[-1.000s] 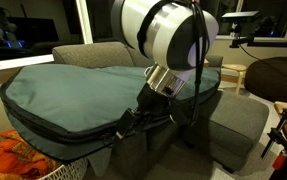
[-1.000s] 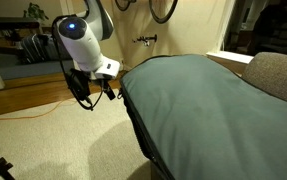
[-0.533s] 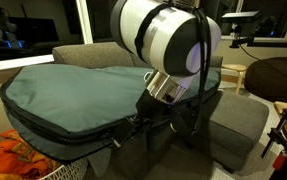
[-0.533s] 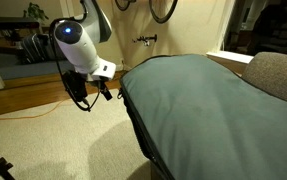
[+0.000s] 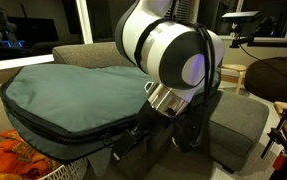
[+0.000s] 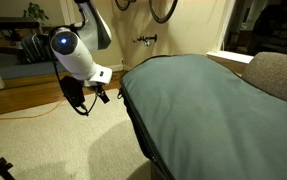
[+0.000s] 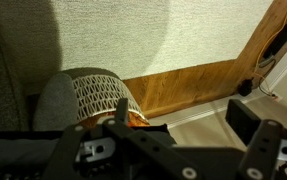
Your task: Close the zip
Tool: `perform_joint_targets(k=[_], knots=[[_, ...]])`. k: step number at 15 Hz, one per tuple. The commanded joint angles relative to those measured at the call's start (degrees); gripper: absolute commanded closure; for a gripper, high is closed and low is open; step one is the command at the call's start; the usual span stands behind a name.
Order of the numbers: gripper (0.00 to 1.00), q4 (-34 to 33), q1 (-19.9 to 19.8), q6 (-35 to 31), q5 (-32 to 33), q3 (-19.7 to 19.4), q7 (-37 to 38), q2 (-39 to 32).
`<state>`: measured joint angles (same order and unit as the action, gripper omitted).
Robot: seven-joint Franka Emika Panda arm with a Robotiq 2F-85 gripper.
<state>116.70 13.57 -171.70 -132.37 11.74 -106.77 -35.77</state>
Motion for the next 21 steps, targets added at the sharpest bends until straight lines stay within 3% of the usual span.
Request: perform_joint_targets(k=[1, 13, 21], knots=[[0.00, -1.93, 3.33, 0.32, -3.32, -2.53, -3.14, -1.63], [0.00, -3.93, 9.30, 0.92, -8.46, -8.98, -7.09, -2.65], [0.00, -5.75, 9.95, 0.82, -7.94, -10.17, -7.13, -3.70]])
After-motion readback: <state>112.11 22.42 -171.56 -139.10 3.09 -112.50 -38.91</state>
